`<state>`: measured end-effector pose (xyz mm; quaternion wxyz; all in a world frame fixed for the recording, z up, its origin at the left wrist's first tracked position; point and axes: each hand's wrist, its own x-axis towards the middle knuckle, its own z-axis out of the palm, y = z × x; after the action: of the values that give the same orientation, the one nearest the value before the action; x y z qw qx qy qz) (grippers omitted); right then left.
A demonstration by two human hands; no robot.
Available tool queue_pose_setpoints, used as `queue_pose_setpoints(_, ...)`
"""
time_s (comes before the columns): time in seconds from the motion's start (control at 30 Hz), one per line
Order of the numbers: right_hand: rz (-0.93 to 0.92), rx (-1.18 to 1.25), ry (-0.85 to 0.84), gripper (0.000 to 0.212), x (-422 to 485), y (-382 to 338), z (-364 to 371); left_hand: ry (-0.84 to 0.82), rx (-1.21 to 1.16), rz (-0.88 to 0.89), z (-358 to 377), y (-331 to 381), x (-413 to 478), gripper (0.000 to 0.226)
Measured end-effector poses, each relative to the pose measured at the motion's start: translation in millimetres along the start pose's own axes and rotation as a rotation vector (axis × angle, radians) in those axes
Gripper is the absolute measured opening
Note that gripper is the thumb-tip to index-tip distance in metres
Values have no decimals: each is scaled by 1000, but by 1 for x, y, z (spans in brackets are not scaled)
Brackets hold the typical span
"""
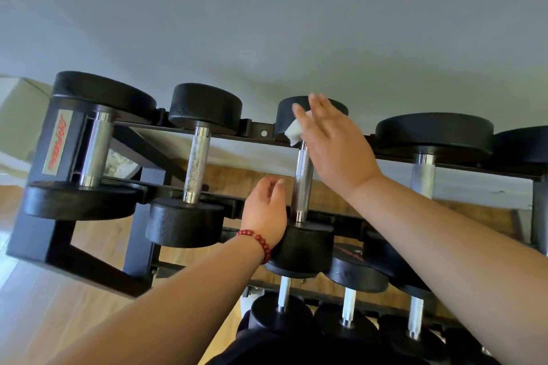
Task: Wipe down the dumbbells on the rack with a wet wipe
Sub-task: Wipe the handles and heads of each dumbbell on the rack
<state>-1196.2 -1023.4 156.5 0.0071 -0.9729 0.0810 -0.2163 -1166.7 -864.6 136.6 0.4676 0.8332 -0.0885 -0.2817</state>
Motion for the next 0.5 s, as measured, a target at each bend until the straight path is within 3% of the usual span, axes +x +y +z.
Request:
queue_pose_setpoints(0.07, -51, 2, -38, 60, 0, 6, -1, 0, 4, 1, 0, 0, 0, 23)
queue_pose_setpoints(0.2, -92, -10, -32, 48, -16, 17, -6, 12, 1, 6, 0, -1, 1, 24)
queue_pose_setpoints(0.37, -87, -73, -50, 55, 15, 1, 2, 35, 3, 28, 1, -1, 1, 23)
queue_pose_setpoints(0.5, -170, -71, 0, 45, 9, 13, 9, 25, 11, 27, 0, -2, 1, 23)
